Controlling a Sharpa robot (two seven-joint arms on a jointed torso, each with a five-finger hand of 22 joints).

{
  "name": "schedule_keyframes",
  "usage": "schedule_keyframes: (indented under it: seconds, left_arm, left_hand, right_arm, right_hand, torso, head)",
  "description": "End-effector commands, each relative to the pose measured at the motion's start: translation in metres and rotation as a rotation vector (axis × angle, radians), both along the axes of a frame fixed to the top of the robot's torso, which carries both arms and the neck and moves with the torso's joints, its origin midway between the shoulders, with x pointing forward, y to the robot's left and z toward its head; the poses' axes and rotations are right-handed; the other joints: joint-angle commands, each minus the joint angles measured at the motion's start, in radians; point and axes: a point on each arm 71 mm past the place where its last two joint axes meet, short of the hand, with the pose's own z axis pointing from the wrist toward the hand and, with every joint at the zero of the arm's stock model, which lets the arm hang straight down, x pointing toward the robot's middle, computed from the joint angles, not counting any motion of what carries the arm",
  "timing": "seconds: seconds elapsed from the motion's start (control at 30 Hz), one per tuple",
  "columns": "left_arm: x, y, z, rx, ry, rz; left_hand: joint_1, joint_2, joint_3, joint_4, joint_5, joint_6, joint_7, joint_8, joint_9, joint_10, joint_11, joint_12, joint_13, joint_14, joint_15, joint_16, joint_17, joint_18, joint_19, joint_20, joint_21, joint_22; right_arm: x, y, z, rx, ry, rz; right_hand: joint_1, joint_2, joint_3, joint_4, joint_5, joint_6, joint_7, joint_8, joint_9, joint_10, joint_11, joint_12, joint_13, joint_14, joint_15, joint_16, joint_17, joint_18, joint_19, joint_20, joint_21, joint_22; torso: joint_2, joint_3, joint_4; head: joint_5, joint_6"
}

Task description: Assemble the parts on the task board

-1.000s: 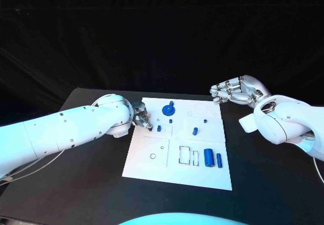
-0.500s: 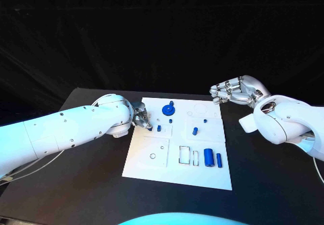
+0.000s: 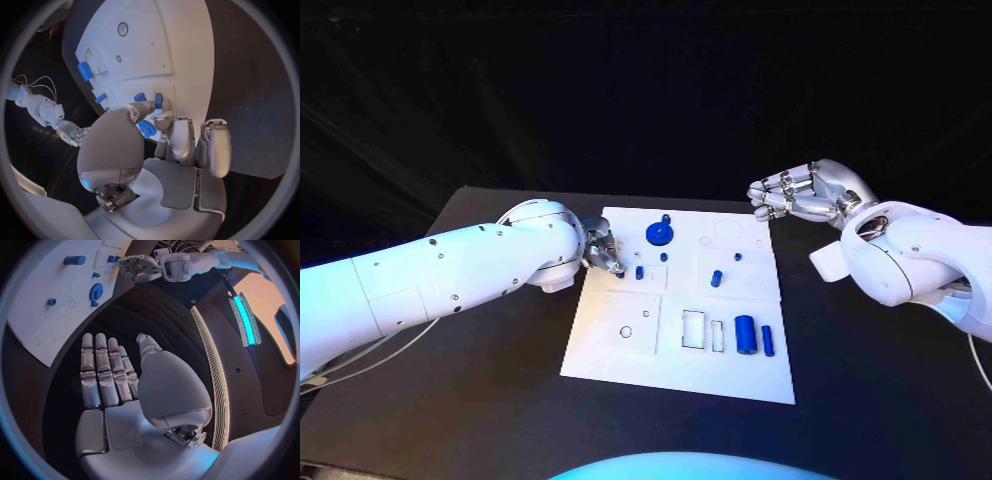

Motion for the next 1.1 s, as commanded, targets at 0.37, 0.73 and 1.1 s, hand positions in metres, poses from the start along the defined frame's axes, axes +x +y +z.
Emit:
schedule_keyframes:
  seconds: [0.37,0.73,1.1]
  left_arm:
    - [0.0015,-0.0059,-0.0054,-0.015,0.047,0.007]
    - [0.0045,-0.0039,-0.0070,-0.010,0.052,0.024]
    - [0.0056,0.0030,-0.0076,-0.010,0.057,0.051]
  left_hand:
    - [-0.037,0.006,0.036,-0.078,-0.002,0.038,-0.043,0.001,0.038,0.021,-0.012,0.001,0.011,0.034,-0.015,-0.004,0.001,-0.013,0.050,-0.012,0.003,0.159]
    - [-0.056,0.011,-0.062,-0.027,-0.003,0.052,-0.050,-0.014,0.065,0.021,-0.017,0.006,0.020,0.034,-0.018,-0.004,0.002,-0.013,0.050,-0.015,0.002,0.158]
    - [-0.077,0.011,-0.304,0.062,-0.005,0.056,-0.040,-0.049,0.095,0.002,-0.008,-0.008,0.011,0.034,-0.013,-0.005,0.002,-0.012,0.050,-0.014,-0.001,0.157]
  right_arm:
    - [-0.0003,0.0003,-0.0001,0.000,-0.001,0.012]
    - [-0.0003,0.0002,-0.0001,0.000,-0.001,0.012]
    - [-0.0004,-0.0006,-0.0001,0.000,-0.001,0.009]
  right_hand:
    - [-0.007,0.000,0.006,0.002,0.004,-0.004,-0.001,0.001,0.001,-0.003,-0.002,0.005,-0.001,-0.007,-0.001,-0.001,-0.001,0.007,-0.005,0.001,0.000,-0.002]
    - [-0.008,0.001,0.006,0.003,0.004,-0.005,-0.001,0.001,0.001,-0.003,-0.001,0.004,-0.001,-0.007,-0.001,-0.001,-0.002,0.007,-0.005,0.001,0.001,-0.002]
    - [-0.011,0.000,0.005,0.004,0.005,-0.006,0.000,0.000,0.001,-0.004,-0.001,0.004,-0.001,-0.008,-0.001,-0.002,-0.003,0.007,-0.006,0.001,0.000,-0.003]
  torso:
    - [0.001,-0.0001,-0.0011]
    - [0.000,-0.0006,-0.0004]
    - [0.000,-0.0007,0.0003]
  head:
    - [-0.005,-0.005]
    - [-0.007,-0.008]
    - [-0.007,-0.007]
